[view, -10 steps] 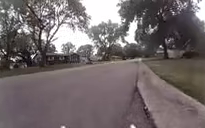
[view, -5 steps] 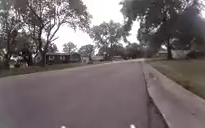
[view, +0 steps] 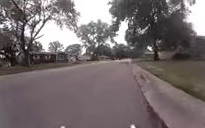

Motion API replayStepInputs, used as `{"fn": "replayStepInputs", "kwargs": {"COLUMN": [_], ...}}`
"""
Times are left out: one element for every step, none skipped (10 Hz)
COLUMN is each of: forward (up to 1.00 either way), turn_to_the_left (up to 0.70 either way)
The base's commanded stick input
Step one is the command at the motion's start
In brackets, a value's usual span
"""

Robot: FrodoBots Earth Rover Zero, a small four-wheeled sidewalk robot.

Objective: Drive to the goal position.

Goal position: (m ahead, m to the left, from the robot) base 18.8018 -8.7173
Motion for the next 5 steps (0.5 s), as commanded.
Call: {"fn": "replayStepInputs", "kwargs": {"forward": [1.0, 1.0, 1.0, 1.0, 1.0], "turn_to_the_left": [0.0, 0.0, 0.0, -0.01, -0.13]}}
